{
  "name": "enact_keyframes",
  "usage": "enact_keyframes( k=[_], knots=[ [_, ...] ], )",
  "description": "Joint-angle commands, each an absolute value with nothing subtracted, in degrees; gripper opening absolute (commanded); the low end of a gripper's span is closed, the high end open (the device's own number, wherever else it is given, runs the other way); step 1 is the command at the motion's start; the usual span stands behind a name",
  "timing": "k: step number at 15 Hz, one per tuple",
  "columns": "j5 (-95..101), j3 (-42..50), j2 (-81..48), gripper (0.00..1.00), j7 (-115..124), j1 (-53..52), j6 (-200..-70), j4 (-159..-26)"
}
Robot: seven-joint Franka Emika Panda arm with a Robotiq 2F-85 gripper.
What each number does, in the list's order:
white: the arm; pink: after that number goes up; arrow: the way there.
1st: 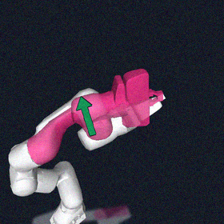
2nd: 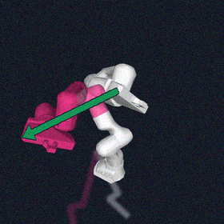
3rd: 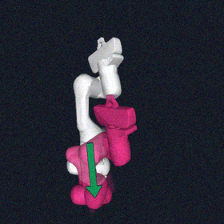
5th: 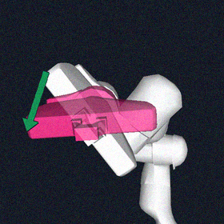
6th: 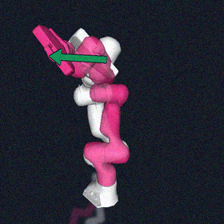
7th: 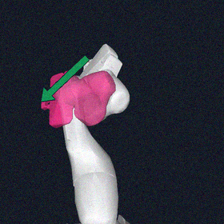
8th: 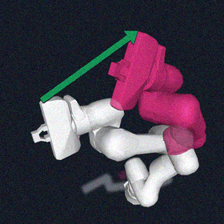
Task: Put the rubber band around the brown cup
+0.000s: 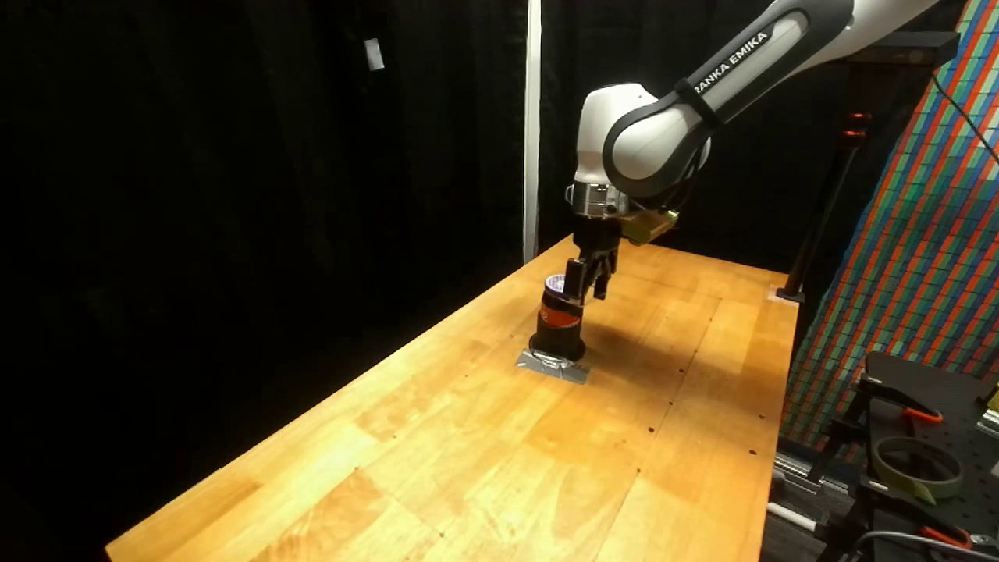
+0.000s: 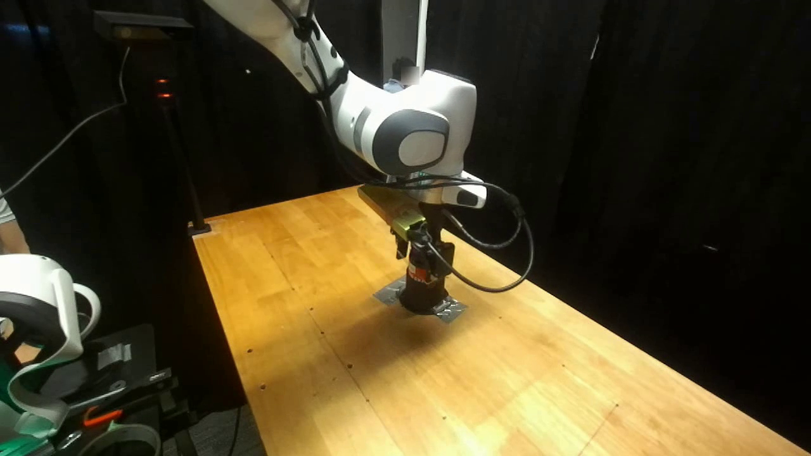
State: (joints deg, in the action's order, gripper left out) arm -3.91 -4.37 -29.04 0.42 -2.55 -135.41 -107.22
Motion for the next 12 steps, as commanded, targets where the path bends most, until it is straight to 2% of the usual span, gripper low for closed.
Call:
enact_keyframes(
  k=[1, 7, 10, 12],
  knots=[
    [-4.1, -4.1, -24.4, 0.74, 0.4, -2.7, -141.1, -114.7],
    [-2.1, -3.8, -18.3, 0.27, 1.5, -4.8, -160.2, -127.5],
    [1.5, -0.6, -16.6, 0.05, 5.7, -7.9, -174.3, -133.8],
    [4.5, 4.6, -16.6, 0.0, 10.1, -12.2, -183.6, -137.1]
  ],
)
